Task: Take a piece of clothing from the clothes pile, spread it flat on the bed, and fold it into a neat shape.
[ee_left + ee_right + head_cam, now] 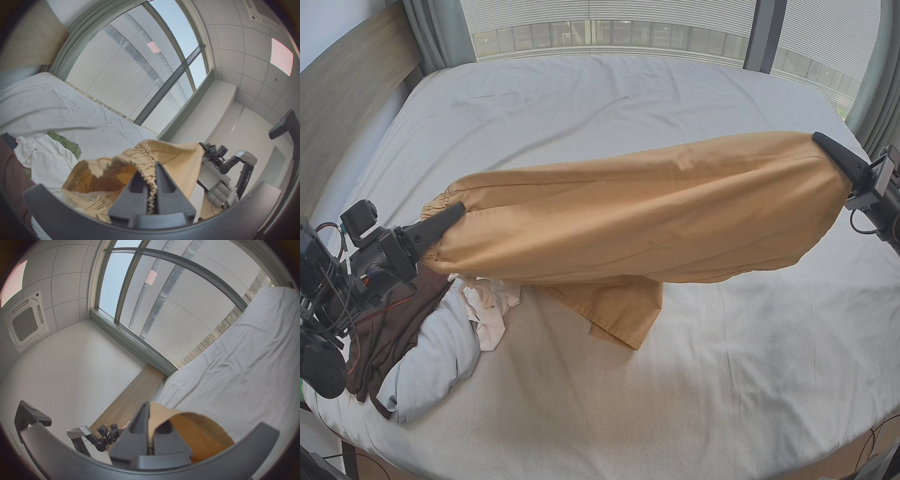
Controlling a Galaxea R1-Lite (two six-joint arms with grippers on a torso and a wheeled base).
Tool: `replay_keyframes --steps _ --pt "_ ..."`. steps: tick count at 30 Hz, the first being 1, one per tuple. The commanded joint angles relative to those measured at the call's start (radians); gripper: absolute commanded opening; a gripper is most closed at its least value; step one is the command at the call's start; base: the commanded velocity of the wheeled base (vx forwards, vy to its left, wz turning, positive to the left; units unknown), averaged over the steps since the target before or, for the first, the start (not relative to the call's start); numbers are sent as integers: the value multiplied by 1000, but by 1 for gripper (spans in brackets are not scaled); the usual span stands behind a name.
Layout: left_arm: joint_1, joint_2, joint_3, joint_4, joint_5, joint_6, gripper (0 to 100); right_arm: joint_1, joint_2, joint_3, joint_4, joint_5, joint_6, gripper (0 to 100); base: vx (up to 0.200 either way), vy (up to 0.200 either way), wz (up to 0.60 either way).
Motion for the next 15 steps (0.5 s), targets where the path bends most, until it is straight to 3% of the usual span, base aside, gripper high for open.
replay_keyframes --steps 1,5,10,15 --pt "-40 -126 44 5 -14 -3 0 -2 -3 45 3 54 -1 0 0 0 0" --pt "-66 -187 58 30 -14 -3 0 -1 -23 63 12 63 -1 0 0 0 0" --pt "-81 -330 53 188 -48 -29 0 -2 -22 62 11 61 -1 0 0 0 0" --pt "-72 -349 -7 275 -61 -81 0 -11 -14 48 2 57 -1 0 0 0 0"
